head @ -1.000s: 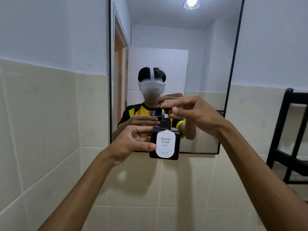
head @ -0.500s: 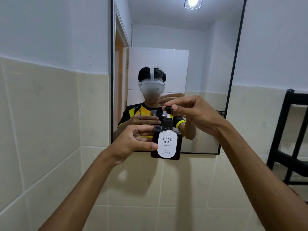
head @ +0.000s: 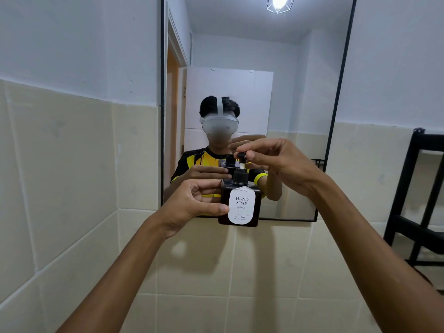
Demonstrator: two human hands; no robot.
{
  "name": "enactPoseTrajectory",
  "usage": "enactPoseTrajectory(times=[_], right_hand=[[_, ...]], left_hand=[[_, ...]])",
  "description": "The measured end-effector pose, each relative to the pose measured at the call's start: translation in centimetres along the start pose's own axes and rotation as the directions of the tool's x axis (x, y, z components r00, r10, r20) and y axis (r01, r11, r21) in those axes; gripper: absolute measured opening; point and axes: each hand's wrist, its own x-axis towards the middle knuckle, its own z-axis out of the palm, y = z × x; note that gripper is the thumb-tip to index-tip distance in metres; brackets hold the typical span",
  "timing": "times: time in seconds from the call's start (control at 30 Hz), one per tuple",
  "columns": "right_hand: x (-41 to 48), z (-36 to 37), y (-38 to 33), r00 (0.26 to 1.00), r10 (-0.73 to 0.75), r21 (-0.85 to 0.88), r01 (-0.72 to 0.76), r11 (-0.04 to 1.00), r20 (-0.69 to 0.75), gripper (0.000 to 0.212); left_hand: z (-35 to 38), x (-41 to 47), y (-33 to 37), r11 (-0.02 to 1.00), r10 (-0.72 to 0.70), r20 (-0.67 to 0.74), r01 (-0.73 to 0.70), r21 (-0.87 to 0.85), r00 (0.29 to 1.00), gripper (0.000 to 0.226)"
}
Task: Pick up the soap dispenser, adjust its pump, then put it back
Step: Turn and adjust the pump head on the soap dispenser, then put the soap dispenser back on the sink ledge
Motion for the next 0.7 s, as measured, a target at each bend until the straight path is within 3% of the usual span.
enactPoseTrajectory(times=[0.13, 0.27, 0.43, 0.7], right_hand=[[-0.9, 0.0, 0.1, 0.998, 0.014, -0.070, -0.019, 0.997, -0.063, 0.035], [-3.2, 0.3, 1.4, 0.996, -0.001, -0.151, -0.013, 0.988, -0.088, 0.042], [-5.7, 1.7, 3.7, 0.991, 0.108, -0.055, -0.113, 0.992, -0.081, 0.067], [-8.7, 2.0, 5.6, 0.979, 0.178, 0.042, -0.175, 0.984, -0.102, 0.063]], left_hand=[[0.1, 0.0, -0.1, 0.999, 0.029, -0.038, -0.031, -0.044, 0.999, 0.053], [0.0, 0.1, -0.1, 0.995, 0.056, -0.078, -0.062, -0.081, 0.995, 0.061], [0.7, 0.2, -0.3, 0.994, 0.070, -0.098, -0.078, -0.082, 0.993, 0.063], [2.3, -0.8, -1.7, 0.998, 0.006, -0.098, 0.000, 0.067, 0.995, 0.068]])
